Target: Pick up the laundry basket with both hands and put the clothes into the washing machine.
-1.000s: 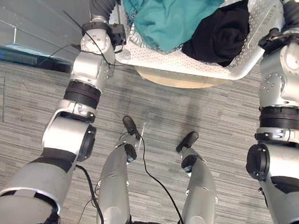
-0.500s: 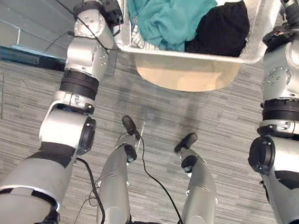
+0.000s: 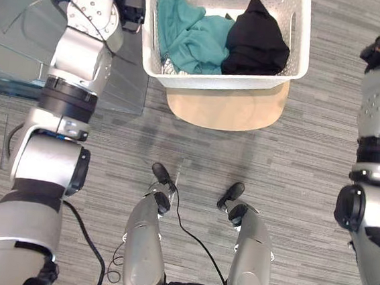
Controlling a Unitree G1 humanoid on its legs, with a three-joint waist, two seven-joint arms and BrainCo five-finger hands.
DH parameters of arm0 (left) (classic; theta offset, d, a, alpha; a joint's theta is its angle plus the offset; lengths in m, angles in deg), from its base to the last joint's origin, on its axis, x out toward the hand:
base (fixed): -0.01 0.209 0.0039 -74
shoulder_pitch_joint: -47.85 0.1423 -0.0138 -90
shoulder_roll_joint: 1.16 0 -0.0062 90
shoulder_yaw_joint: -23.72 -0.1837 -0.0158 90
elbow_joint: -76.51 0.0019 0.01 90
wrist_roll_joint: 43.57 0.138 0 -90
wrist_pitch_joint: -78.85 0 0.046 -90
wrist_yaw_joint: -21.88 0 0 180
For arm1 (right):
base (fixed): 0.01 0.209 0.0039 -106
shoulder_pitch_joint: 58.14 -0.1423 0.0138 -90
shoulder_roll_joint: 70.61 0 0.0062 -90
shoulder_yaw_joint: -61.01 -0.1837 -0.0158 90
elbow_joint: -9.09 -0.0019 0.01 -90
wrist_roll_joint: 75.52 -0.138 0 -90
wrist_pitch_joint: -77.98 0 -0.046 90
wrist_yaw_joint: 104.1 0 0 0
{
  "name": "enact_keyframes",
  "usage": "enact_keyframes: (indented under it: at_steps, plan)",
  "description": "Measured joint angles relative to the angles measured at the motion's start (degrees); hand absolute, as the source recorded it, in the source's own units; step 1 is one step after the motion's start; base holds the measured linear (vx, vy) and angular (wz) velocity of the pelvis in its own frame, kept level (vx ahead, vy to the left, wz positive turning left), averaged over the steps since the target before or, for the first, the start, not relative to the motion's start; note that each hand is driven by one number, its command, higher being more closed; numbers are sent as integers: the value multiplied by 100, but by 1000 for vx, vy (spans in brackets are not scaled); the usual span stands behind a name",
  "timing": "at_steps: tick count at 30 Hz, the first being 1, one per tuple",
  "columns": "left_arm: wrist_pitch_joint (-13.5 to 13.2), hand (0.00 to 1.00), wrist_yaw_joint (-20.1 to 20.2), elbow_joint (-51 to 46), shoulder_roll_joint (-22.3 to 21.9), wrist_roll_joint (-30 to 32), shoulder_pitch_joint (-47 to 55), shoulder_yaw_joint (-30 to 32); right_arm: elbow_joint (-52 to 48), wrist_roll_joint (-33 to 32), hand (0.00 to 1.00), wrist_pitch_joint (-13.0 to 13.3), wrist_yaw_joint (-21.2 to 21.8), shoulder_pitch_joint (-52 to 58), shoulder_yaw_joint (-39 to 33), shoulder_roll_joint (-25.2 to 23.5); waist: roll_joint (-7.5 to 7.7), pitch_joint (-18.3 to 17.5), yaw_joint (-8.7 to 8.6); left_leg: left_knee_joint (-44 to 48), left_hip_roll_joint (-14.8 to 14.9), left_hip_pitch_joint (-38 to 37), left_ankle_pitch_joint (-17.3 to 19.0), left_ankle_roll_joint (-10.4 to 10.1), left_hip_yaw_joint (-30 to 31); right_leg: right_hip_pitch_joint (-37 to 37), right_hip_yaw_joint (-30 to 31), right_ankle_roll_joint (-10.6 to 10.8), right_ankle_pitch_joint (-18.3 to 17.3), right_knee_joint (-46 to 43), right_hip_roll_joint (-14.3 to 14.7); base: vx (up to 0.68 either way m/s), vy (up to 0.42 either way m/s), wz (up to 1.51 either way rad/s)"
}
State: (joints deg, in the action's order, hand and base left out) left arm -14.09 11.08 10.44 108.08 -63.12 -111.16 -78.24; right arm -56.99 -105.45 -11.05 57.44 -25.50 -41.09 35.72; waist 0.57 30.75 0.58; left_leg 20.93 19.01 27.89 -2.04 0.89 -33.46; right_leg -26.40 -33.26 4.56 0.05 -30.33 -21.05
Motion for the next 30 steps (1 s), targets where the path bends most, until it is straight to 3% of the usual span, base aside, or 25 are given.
enact_keyframes:
  at_steps: [3,5,7,9,10,11,14,16,18,19,20,21,22,23,25,26,28,30]
  plan:
    - [-152,0,-55,-1212,-109,9,1470,771,-1364,42,0,194,0,1559,-339,-65,14,-2,1,5,2,-396,45,60,-60,358,4,-241,-162,-178,-9,132,-92,12]
    - [-219,0,-108,-1734,-390,63,2613,1367,-2018,223,0,302,6,2588,-596,-342,72,-31,-5,2,18,-732,48,60,-63,635,4,-282,-233,-404,-62,128,-118,18]
    - [-270,0,-167,-2120,-799,198,3821,1842,-2441,422,0,409,90,3610,-783,-912,271,-145,-54,8,2,-1081,49,62,-39,826,5,-276,-370,-877,-231,117,-174,21]
    - [-328,0,-105,-2351,-1327,223,5053,2118,-2539,733,0,497,340,4644,-825,-1601,499,-317,-71,8,-7,-1399,96,56,54,1038,44,-28,-764,-938,-251,111,-263,30]
    - [-347,0,0,-2399,-1637,217,5790,2165,-2510,878,0,491,479,5241,-828,-1987,594,-403,-76,74,-14,-1571,248,-162,147,1472,-22,-43,-1175,-653,-124,110,-269,35]
    - [-353,0,107,-2389,-1965,204,6412,2165,-2280,1053,0,480,590,5664,-837,-2239,585,-417,-118,100,8,-1614,303,-236,422,1751,-145,-149,-1389,-548,-64,69,-246,35]
    - [-254,0,523,-1955,-2954,153,7545,1968,-1260,1502,0,218,755,6454,-1111,-2723,346,-765,-227,-286,-14,-1712,226,-348,702,2072,-457,-156,-1416,-190,177,33,-162,26]
    - [-175,0,705,-1533,-3169,150,7898,1930,-623,1641,0,102,800,6829,-1180,-3010,262,-908,-260,-281,-3,-1862,182,-372,661,2305,-566,-156,-1416,-57,259,67,-49,15]
    - [-114,0,845,-1041,-3277,185,8125,1871,102,1757,0,-10,1024,7198,-1026,-3200,112,-1119,-293,-109,58,-1871,-12,-239,621,2441,-578,-232,-1420,58,322,-14,-56,17]
    - [-83,0,885,-733,-3281,233,8193,1920,611,1829,0,-37,1171,7333,-871,-3268,101,-1460,-311,-409,-15,-1954,-41,-400,688,2564,-551,-258,-1403,669,461,0,0,0]
    - [-55,0,921,-597,-3302,294,8193,1977,878,1882,0,-31,1261,7328,-846,-3332,118,-1506,-255,91,91,-1959,313,-456,647,2669,-591,-95,-1431,839,478,57,6,-28]
    - [10,0,960,-197,-3417,453,8210,2025,1406,1954,0,-52,1387,7269,-808,-3293,-61,-1524,-202,1062,285,-1969,772,-635,752,2727,-558,-99,-1400,734,529,76,84,-21]
    - [78,0,992,211,-3498,695,8173,1945,1804,2074,0,-155,1480,7289,-884,-3265,-215,-1621,-311,1323,272,-2006,895,-758,918,2728,-585,-100,-1400,516,467,33,61,-5]
    - [114,0,995,361,-3528,805,8137,1898,1942,2057,0,-160,1516,7285,-992,-3267,-268,-1659,-345,1260,173,-2019,905,-774,974,2727,-599,-101,-1401,398,405,-60,129,25]
    - [148,0,970,692,-3567,1089,8049,1881,2338,2126,0,-169,1559,7248,-1088,-3205,-212,-1805,-393,823,-131,-2191,919,-797,1029,2690,-603,-106,-1391,246,187,-70,113,31]
    - [151,0,943,847,-3573,1215,7986,1881,2545,2136,0,-182,1570,7175,-1128,-3219,-214,-1847,-437,479,-251,-2375,1074,-935,1034,2617,-607,-107,-1352,216,94,-115,155,22]
    - [154,0,910,1144,-3541,1392,7889,1893,2719,2159,0,-235,1579,6938,-1172,-3094,-260,-1855,-400,339,-331,-2343,1429,-808,940,2352,-453,-54,-1322,26,-5,-177,203,-6]
    - [214,0,722,1718,-3430,1635,7627,1893,2860,2164,0,-280,1486,6748,-1162,-3068,-154,-1792,-349,318,-632,-2305,1493,-741,931,2187,-234,-38,-1005,-23,-225,-275,215,-12]
